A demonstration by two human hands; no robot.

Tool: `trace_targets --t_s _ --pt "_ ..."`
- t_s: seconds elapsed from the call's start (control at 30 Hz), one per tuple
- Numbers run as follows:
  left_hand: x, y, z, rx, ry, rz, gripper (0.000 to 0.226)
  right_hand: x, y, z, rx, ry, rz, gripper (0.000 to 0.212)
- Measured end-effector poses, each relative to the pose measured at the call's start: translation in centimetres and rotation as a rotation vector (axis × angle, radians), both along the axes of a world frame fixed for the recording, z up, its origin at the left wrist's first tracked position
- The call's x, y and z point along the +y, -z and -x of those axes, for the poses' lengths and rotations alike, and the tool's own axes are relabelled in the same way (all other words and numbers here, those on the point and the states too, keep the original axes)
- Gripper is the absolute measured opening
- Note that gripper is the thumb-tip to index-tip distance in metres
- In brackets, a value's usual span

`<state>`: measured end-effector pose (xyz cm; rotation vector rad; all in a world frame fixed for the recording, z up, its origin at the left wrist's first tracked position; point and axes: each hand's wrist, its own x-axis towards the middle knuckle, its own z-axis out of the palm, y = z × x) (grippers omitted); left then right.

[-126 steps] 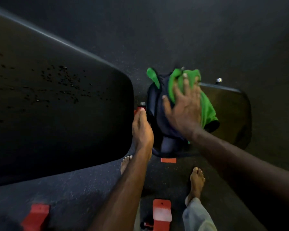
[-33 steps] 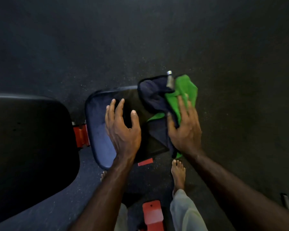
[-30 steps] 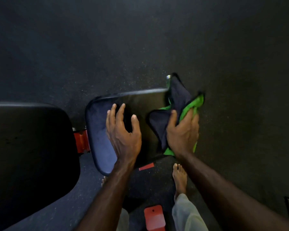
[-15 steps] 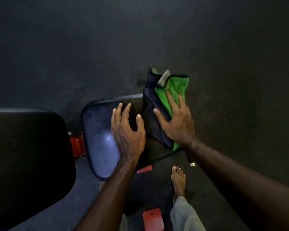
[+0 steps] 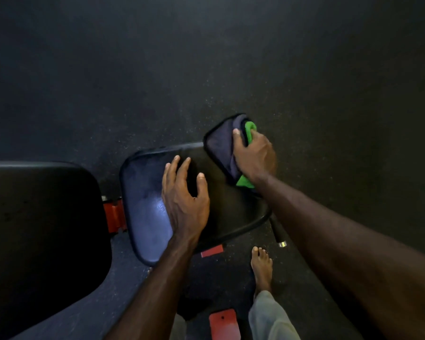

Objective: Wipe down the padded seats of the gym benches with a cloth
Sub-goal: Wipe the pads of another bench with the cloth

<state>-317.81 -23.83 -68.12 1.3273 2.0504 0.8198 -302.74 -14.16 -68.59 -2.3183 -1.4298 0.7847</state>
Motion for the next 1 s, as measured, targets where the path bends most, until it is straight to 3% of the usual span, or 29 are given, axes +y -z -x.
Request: trace_targets --t_s 0.13,0.17,0.27,0.3,0.37,0.43,0.5,0.6,0.63,0.7,0.8,0.83,0.93,1.0 --pt "0.1 0.0 0.0 -0.005 0.002 -0.008 0.051 -6.3 -0.3 -2.5 -0.059 -0.463 -0.218 0.051" --pt "-0.1 0.0 0.1 -0.001 0.003 0.002 0.051 -7.1 -0.2 -3.2 0.001 -0.401 -0.197 0.052" --pt "-0.2 0.0 0.2 -0.039 0.011 0.013 0.051 -8.7 0.2 -2.1 0.082 0.207 -0.002 0.050" --pt "-0.2 0.0 0.1 -0.053 0.004 0.007 0.051 -9.8 -0.3 -0.9 0.040 0.259 0.035 0.055" --pt "-0.1 0.0 -0.2 -0.058 -0.021 0.008 0.051 -12.9 -0.9 0.3 -0.062 0.083 -0.042 0.061" --pt "-0.1 0.0 -0.2 -0.057 -0.037 0.014 0.050 -15.4 0.1 -0.9 -0.043 -0.098 -0.136 0.066" --pt "0.0 -0.1 -0.2 -0.074 -0.027 0.004 0.049 -16.1 0.2 -1.7 0.036 0.046 -0.103 0.075" --pt "-0.3 0.1 0.3 -0.067 0.000 -0.016 0.048 -16.3 -0.7 1.9 -0.078 0.241 -0.122 0.057" --pt "-0.5 0.1 0.3 -0.073 -0.003 -0.023 0.047 -17.0 -1.0 2.9 -0.169 0.183 -0.145 0.047" --pt "-0.6 -0.2 0.1 -0.103 -0.031 -0.032 0.045 -19.0 -0.9 2.8 -0.315 -0.151 -0.148 0.042" --pt "-1.0 -0.5 0.2 -0.104 -0.053 -0.051 0.045 -19.6 0.0 -1.6 -0.215 -0.597 -0.191 0.066" --pt "-1.2 -0.4 0.3 -0.095 -0.056 -0.062 0.045 -18.7 0.0 -2.5 -0.149 -0.576 -0.176 0.076" --pt "-2.0 -0.2 1.3 -0.082 -0.094 -0.071 0.042 -15.5 -0.3 0.3 -0.078 -0.107 -0.145 0.086" --pt "-2.9 -0.1 2.0 -0.069 -0.104 -0.089 0.041 -15.4 -0.6 3.9 -0.160 -0.169 -0.190 0.078"
